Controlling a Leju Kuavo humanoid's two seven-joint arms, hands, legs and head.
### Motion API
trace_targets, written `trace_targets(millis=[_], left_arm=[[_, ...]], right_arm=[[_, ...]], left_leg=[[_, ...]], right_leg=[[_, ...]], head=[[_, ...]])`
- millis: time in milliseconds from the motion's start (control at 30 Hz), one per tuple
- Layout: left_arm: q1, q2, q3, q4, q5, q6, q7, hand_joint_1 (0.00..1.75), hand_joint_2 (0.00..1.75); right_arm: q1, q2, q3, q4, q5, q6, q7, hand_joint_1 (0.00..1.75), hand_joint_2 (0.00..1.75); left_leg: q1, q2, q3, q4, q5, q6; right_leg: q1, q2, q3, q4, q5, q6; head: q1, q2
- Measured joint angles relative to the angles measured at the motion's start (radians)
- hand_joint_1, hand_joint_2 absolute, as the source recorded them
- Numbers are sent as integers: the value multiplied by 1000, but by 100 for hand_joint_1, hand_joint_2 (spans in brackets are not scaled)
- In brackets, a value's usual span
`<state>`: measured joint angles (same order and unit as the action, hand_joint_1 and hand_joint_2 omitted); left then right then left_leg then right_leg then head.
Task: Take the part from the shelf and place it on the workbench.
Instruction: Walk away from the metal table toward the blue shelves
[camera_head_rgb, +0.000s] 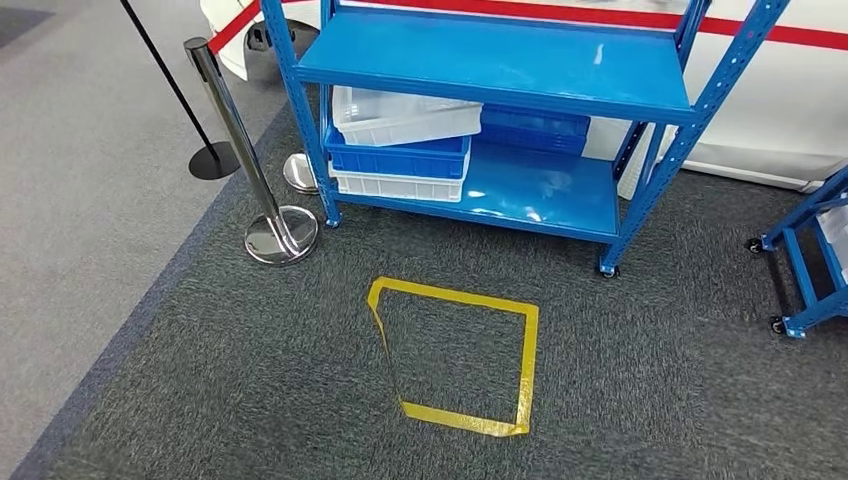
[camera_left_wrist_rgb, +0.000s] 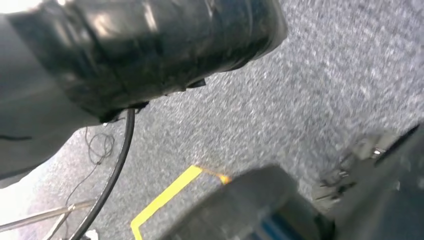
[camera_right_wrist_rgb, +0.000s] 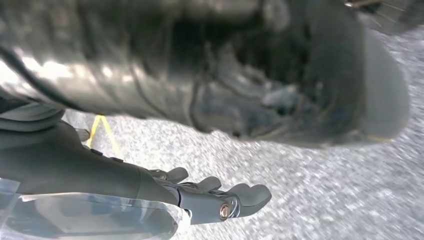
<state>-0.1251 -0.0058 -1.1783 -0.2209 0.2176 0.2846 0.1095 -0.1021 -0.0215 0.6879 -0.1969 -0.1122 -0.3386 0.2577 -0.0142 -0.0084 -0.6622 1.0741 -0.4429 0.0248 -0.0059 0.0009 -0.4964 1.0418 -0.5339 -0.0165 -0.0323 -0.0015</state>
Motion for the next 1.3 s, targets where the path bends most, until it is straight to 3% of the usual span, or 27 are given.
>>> trace_targets(millis=[133,167,200,267,333,367,400,467,500,533,600,667,700,800,833,867,900,967,1033,1167,1233,1300], left_arm=[[3,1,0,0,-1,0,-1,0,0],[2,1,0,0,-1,0,-2,0,0],[0,1,0,0,-2,0,-2,0,0],[-3,2,0,0,-2,1,-4,0,0],[-1,2,0,0,-2,1,-5,0,0],[1,2,0,0,-2,1,-6,0,0],[3,1,0,0,-2,1,-6,0,0],[3,1,0,0,-2,1,-6,0,0],[1,1,0,0,-2,1,-6,0,0],[0,1,0,0,-2,1,-6,0,0],[-3,1,0,0,-2,2,-6,0,0],[-3,1,0,0,-2,2,-7,0,0],[-4,1,0,0,-2,3,-8,0,0],[-4,1,0,0,-2,3,-11,0,0],[-3,0,0,0,-2,2,-12,0,0],[-2,0,0,0,-2,3,-12,0,0],[-1,0,0,0,-2,3,-12,0,0],[1,0,0,0,-2,3,-12,0,0],[1,1,0,0,-2,3,-12,0,0],[3,1,0,0,-2,3,-12,0,0],[0,1,1,0,-2,3,-12,0,0],[-2,1,1,0,-2,3,-12,0,0]], right_arm=[[-1,2,4,0,-3,4,-5,0,0],[-2,2,4,0,-4,6,-6,0,0],[-3,2,4,0,-5,9,-7,0,0],[-5,2,4,0,-9,14,-10,0,0],[-2,2,4,0,-11,18,-13,0,0],[0,2,4,0,-11,18,-15,0,0],[1,2,4,0,-12,18,-15,0,0],[4,2,4,1,-13,18,-15,0,0],[5,2,4,1,-13,18,-15,0,0],[5,2,4,1,-14,19,-16,0,0],[4,2,4,1,-14,19,-16,0,0],[4,2,4,2,-14,19,-16,0,0],[3,1,4,2,-13,20,-16,0,0],[0,0,4,2,-13,26,-17,0,0],[0,0,4,2,-13,28,-17,0,0],[1,0,4,2,-13,30,-17,0,0],[2,0,4,2,-13,31,-17,0,0],[1,0,4,2,-13,31,-18,0,0],[-2,1,4,1,-13,31,-18,0,0],[-4,1,4,1,-13,31,-19,0,0],[-6,1,4,1,-13,31,-19,0,0],[-6,1,4,1,-14,31,-19,0,0]], left_leg=[[-1,-7,41,-45,4,22],[0,-7,57,-50,2,26],[1,-6,69,-55,-1,30],[0,-6,82,-57,-13,36],[0,-8,99,-56,-29,37],[0,-10,111,-55,-39,35],[1,-11,125,-55,-50,34],[0,-13,148,-51,-74,27],[-1,-14,153,-49,-84,21],[-1,-15,157,-47,-91,15],[-2,-15,163,-43,-94,6],[0,-12,150,-6,-93,-3],[2,-10,125,37,-100,-8],[12,-6,5,204,-161,-26],[15,-5,-23,228,-176,-28],[17,-4,-37,220,-171,-29],[19,-3,-37,181,-143,-29],[18,1,-15,60,-43,-23],[12,4,1,-9,3,-12],[12,2,35,-32,-2,16],[12,2,56,-39,-11,27],[9,1,72,-39,-26,33]], right_leg=[[3,0,28,25,-11,18],[2,0,20,49,-20,21],[0,0,-2,89,-38,25],[-2,0,-75,195,-89,33],[-4,0,-136,250,-117,39],[-4,0,-147,235,-105,41],[-5,0,-148,193,-68,41],[-3,0,-141,83,38,36],[0,1,-140,46,75,30],[2,1,-139,27,96,23],[4,3,-130,18,94,9],[2,2,-108,5,89,-4],[0,2,-97,0,85,-9],[0,1,-68,-4,62,-16],[-1,1,-56,-4,53,-15],[-1,2,-42,-4,43,-14],[-2,2,-26,-4,32,-12],[-2,2,1,-3,9,-5],[-1,3,14,-4,-11,8],[-1,2,34,21,-26,30],[-4,2,-12,104,-51,34],[-3,2,-92,211,-95,37]], head=[[1,0],[2,0],[2,0],[3,0],[3,0],[3,0],[4,0],[3,0],[3,0],[2,0],[1,0],[0,0],[-1,0],[-2,0],[-2,0],[-2,0],[-2,0],[-2,0],[-2,0],[0,0],[3,0],[4,0]])
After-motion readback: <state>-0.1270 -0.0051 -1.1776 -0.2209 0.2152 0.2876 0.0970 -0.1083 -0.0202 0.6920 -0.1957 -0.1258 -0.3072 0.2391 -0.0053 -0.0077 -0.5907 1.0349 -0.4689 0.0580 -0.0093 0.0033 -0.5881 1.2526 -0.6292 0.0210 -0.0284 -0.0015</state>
